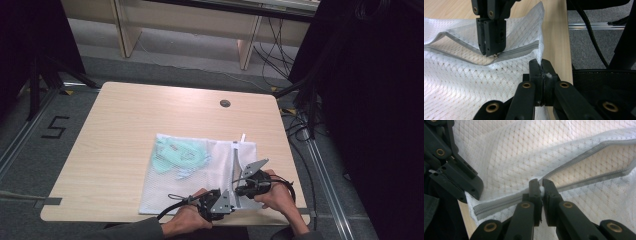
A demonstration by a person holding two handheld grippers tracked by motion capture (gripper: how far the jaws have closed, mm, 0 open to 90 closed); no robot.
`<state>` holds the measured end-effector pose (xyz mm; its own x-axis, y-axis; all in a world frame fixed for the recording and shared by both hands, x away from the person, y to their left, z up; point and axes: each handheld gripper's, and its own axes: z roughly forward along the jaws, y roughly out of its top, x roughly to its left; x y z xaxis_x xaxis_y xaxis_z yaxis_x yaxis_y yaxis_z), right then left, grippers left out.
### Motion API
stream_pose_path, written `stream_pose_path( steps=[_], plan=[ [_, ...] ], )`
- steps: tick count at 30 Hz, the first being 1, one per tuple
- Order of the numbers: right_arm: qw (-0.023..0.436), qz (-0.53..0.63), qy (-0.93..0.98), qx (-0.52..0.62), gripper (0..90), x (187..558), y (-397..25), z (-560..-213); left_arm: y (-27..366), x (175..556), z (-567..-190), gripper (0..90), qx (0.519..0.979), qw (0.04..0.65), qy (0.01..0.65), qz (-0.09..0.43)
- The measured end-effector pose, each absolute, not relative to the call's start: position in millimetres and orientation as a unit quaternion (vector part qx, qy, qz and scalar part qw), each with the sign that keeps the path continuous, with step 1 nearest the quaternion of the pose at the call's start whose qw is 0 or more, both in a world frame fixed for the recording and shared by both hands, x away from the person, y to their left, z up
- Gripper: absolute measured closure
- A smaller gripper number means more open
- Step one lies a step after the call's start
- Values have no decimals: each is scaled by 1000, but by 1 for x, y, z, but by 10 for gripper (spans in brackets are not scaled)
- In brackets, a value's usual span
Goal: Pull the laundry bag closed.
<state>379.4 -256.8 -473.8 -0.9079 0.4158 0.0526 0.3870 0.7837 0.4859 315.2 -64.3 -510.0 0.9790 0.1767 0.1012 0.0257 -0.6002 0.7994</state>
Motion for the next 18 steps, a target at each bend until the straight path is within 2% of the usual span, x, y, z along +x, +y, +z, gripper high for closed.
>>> stream_pose_path(
  steps=[10, 18],
  plan=[
    [50, 255, 945, 197, 869, 390, -254, -473, -63, 318, -511, 889, 891, 442, 62, 86],
    [44, 252, 943, 215, 869, 396, -252, -474, -62, 320, -512, 888, 889, 446, 74, 73]
  ],
)
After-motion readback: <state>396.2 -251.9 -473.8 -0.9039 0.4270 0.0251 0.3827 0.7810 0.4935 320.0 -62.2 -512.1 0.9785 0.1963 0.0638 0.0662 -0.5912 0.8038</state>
